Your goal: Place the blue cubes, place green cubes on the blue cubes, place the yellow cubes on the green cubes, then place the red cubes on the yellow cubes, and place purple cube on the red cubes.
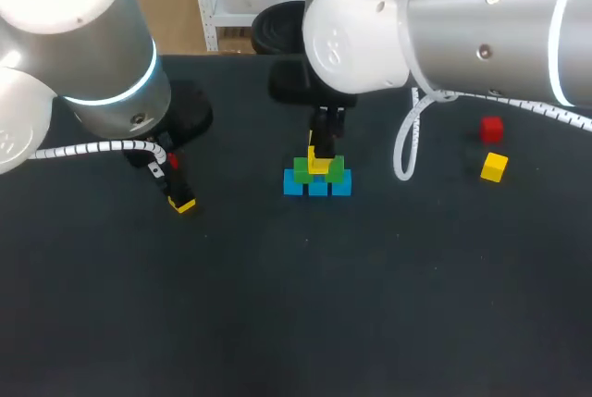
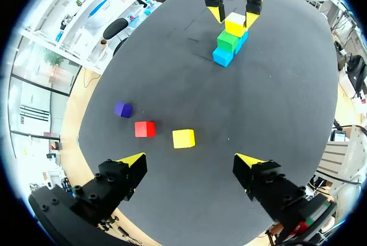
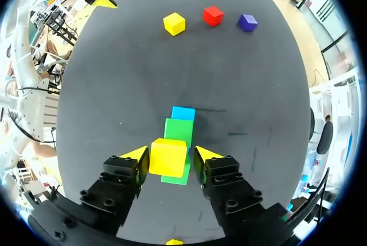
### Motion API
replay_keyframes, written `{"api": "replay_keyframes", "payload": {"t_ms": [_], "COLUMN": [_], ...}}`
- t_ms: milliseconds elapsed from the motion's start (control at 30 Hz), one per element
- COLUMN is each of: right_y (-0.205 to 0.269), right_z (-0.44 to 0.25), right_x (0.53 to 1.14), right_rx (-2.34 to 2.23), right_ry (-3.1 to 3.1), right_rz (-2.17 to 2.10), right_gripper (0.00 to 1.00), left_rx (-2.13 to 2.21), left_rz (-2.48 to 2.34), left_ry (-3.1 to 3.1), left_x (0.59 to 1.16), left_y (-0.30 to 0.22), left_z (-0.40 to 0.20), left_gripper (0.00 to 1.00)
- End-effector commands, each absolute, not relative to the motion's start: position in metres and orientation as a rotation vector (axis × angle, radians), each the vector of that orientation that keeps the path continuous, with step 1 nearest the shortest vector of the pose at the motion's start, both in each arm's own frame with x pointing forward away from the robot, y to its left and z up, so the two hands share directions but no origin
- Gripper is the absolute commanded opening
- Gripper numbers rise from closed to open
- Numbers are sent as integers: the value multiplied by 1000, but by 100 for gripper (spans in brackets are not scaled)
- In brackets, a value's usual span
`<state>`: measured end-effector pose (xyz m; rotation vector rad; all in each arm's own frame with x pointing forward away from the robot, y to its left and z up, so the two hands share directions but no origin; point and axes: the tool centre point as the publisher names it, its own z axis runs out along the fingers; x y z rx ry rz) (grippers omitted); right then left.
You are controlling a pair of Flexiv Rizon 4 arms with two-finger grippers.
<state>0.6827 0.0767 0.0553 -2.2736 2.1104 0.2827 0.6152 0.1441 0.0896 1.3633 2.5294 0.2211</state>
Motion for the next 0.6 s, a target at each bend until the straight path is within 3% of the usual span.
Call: {"api": "replay_keyframes", "payload": {"t_ms": [33,600], "right_y": [76,77], "right_z": [55,54], "right_x": [683,684], "right_rx": [-2273,-2279], "right_ry": [2108,2102], "right_rz": [285,285], "right_gripper": [47,44], "left_rx": [1368,1368], "left_rz": [216,216], "left_ry": [2530,2530], "left_x": [617,617], "left_y": [145,145], "left_z": [90,90], "left_gripper": [100,100]}}
